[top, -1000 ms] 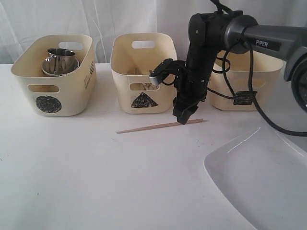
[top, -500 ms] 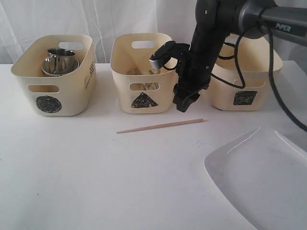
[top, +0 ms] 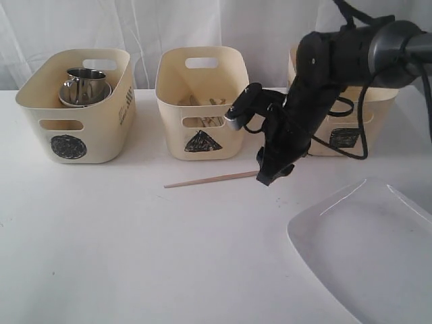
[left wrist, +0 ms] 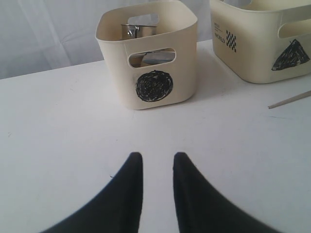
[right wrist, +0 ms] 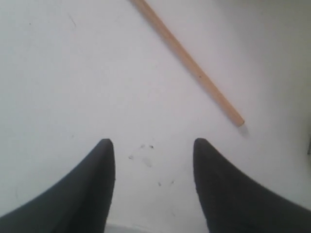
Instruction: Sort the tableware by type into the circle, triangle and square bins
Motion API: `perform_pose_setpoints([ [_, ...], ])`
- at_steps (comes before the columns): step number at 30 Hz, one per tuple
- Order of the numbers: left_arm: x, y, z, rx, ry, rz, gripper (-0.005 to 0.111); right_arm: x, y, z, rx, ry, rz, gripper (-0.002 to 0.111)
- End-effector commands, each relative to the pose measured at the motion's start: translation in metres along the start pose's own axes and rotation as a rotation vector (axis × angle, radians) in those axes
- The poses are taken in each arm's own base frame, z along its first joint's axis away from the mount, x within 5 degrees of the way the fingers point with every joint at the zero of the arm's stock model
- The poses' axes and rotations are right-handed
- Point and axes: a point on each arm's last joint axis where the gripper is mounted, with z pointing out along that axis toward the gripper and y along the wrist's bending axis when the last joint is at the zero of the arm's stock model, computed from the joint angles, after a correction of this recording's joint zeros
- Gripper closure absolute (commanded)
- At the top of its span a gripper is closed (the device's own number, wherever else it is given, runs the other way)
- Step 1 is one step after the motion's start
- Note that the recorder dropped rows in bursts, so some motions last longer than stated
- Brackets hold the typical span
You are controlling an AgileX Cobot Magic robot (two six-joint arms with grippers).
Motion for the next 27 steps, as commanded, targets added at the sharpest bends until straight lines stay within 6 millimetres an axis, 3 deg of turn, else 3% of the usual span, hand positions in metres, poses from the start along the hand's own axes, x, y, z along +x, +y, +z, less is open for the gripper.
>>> perform_pose_setpoints([
  [1, 0.000, 0.000, 0.000, 0.000, -0.005, -0.011, 0.078, 0.012, 0.004, 0.014, 0.049, -0.020, -0.050, 0.045],
  [4, 0.000, 0.000, 0.000, 0.000, -0.005, -0.011, 0.078, 0.016, 0.007, 0.022, 0.068, -0.035, -0.065, 0.041],
  [11, 0.000, 0.000, 0.000, 0.000, -0.005, -0.011, 0.078, 0.012, 0.003, 0.023, 0.124, -0.106, 0.004, 0.044],
  [12, 0.000, 0.000, 0.000, 0.000, -0.005, -0.011, 0.078, 0.011, 0.002, 0.023, 0.133, -0.122, 0.046, 0.046],
  [14, 0.000, 0.000, 0.000, 0.000, -0.005, -0.011, 0.078, 0.008, -0.001, 0.022, 0.149, -0.175, 0.245, 0.066],
  [15, 0.000, 0.000, 0.000, 0.000, -0.005, -0.011, 0.078, 0.008, -0.001, 0.022, 0.139, -0.186, 0.373, 0.087],
  [17, 0.000, 0.000, 0.000, 0.000, -0.005, -0.011, 0.078, 0.009, -0.001, 0.025, 0.135, -0.214, 0.488, 0.108],
  [20, 0.000, 0.000, 0.000, 0.000, -0.005, -0.011, 0.078, 0.008, -0.001, 0.033, 0.128, -0.243, 0.586, 0.108],
  [27, 0.000, 0.000, 0.000, 0.000, -0.005, -0.011, 0.078, 0.005, -0.006, 0.043, 0.161, -0.301, 0.594, 0.108],
])
